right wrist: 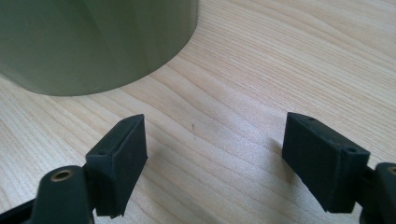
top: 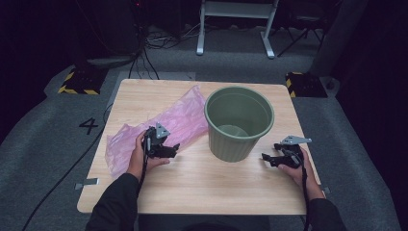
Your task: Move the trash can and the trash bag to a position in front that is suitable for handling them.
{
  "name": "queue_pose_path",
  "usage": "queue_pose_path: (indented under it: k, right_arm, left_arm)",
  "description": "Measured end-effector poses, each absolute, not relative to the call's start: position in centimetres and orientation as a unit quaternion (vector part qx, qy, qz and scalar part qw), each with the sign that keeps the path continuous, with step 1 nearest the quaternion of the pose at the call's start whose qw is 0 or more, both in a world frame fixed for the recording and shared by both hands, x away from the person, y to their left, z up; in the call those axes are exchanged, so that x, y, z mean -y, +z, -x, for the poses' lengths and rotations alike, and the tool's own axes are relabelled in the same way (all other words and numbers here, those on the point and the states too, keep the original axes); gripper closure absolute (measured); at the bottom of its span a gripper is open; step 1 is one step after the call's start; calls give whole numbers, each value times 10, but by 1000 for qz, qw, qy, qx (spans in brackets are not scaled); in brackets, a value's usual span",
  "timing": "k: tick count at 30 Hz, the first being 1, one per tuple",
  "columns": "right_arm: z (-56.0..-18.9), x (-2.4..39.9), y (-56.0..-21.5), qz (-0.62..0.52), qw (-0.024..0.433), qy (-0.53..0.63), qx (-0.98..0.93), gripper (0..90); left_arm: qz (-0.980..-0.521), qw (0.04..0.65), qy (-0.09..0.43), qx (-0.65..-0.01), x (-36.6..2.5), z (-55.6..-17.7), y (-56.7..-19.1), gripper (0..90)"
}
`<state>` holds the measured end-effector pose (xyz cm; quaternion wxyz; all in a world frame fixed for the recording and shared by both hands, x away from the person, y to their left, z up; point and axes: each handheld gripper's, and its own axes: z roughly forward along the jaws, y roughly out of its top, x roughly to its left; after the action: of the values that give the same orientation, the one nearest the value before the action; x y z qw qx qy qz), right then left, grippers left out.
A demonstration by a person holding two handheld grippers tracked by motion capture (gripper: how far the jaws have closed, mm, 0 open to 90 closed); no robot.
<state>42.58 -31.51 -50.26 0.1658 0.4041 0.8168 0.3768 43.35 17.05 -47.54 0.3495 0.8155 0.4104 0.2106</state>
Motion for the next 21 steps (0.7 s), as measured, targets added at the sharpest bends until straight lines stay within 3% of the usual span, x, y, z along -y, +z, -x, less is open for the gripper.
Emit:
queue_pose_path:
  k: [5,8,13,16,18,19,21]
  right_arm:
    - [-425,315,-502,-403,164,377,-818,221]
    - [-425,315,-503,-402,164,377,-818,222]
    - [-424,315,-503,-402,163,378,-818,221]
    - [-424,315,-503,-402,162,379,-817,222]
    - [-424,315,-503,-402,163,378,-818,221]
    - [-424,315,-503,-402,163,378,-818,221]
    - [-424,315,-503,-402,164,377,-818,222]
  left_arm:
    - [-814,330,193,-437,-173,-454,-486,160]
    - [-822,308,194,-438,-174,-459,-494,226]
    - [-822,322,174,-437,-181,-461,-496,273]
    - [-826,324,168,-429,-183,-460,-495,371]
    - [-828,326,169,-425,-185,-459,-494,540]
    - [-827,326,171,-425,-186,-458,-493,540]
    - [-826,327,174,-425,-189,-457,-493,681]
